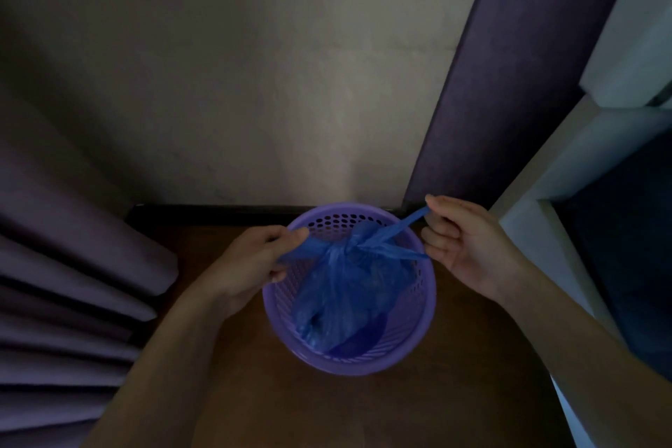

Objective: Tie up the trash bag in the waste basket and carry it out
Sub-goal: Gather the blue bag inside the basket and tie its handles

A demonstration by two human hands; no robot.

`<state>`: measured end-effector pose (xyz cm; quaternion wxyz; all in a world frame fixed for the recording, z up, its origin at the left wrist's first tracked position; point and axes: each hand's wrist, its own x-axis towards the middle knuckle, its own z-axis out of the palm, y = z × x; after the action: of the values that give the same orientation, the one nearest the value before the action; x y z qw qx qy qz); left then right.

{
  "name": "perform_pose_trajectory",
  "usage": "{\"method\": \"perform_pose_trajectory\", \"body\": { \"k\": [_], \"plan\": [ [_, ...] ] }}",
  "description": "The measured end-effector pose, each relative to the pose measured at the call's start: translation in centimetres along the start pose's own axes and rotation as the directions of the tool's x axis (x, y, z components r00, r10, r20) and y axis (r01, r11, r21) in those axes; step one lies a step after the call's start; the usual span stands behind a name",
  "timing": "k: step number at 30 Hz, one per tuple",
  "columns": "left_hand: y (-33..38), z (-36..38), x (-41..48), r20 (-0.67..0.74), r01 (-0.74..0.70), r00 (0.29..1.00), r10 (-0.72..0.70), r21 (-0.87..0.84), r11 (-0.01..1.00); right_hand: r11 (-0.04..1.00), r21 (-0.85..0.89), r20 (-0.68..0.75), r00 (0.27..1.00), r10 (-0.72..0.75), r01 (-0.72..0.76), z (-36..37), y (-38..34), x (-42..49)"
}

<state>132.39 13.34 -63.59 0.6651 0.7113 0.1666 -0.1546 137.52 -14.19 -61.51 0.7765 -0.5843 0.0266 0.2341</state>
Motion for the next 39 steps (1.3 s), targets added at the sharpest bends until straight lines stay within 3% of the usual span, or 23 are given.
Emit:
{"method": "perform_pose_trajectory", "body": {
  "k": [2, 5, 12, 17, 20, 22, 24, 28, 33, 36, 39],
  "plan": [
    [0.2, 0.5, 0.1, -0.01, 0.041, 0.999, -0.044, -0.216, 0.975, 1.0, 0.015, -0.036, 0.999, 0.003, -0.002, 0.0, 0.0, -0.1],
    [0.4, 1.1, 0.3, -0.038, 0.07, 0.995, -0.091, -0.382, 0.921, 1.0, 0.026, -0.059, 0.998, -0.003, 0.005, 0.3, -0.1, -0.2],
    [-0.3, 0.9, 0.5, -0.001, 0.099, 0.995, -0.102, -0.237, 0.966, 1.0, 0.013, -0.05, 0.999, -0.021, 0.022, 0.6, -0.3, -0.2],
    [-0.2, 1.4, 1.3, -0.096, 0.015, 0.994, -0.057, -0.39, 0.921, 0.999, 0.021, -0.033, 0.999, -0.026, 0.027, 0.7, -0.1, 0.0],
    [0.1, 2.5, 1.5, -0.146, -0.022, 0.986, -0.076, -0.576, 0.817, 0.995, 0.097, -0.058, 0.998, -0.015, 0.021, 0.9, 0.4, 0.4],
    [0.5, 3.3, 1.5, -0.114, 0.032, 0.979, -0.168, -0.733, 0.679, 0.988, 0.152, -0.095, 0.995, -0.003, 0.017, 1.1, 0.7, 0.7],
    [0.8, 2.9, 1.6, -0.049, 0.094, 0.968, -0.245, -0.837, 0.539, 0.993, 0.114, -0.142, 0.99, -0.011, 0.027, 0.8, 1.0, 1.0],
    [1.0, 0.2, 2.1, -0.099, 0.038, 0.946, -0.31, -0.913, 0.406, 0.999, 0.029, -0.295, 0.955, 0.022, -0.014, -1.7, 1.1, 0.8],
    [0.1, -0.7, 2.6, -0.147, 0.002, 0.93, -0.336, -0.914, 0.405, 0.999, 0.038, -0.396, 0.918, 0.033, -0.02, -3.2, 0.9, 0.8],
    [-0.4, -1.1, 3.0, -0.141, -0.029, 0.958, -0.251, -0.915, 0.403, 0.996, 0.087, -0.388, 0.921, 0.024, 0.011, -3.1, 0.6, 0.8],
    [0.1, -0.6, 2.5, -0.111, -0.016, 0.983, -0.149, -0.848, 0.53, 0.979, 0.198, -0.352, 0.936, 0.023, 0.05, -2.9, 0.2, 0.9]
  ]
}}
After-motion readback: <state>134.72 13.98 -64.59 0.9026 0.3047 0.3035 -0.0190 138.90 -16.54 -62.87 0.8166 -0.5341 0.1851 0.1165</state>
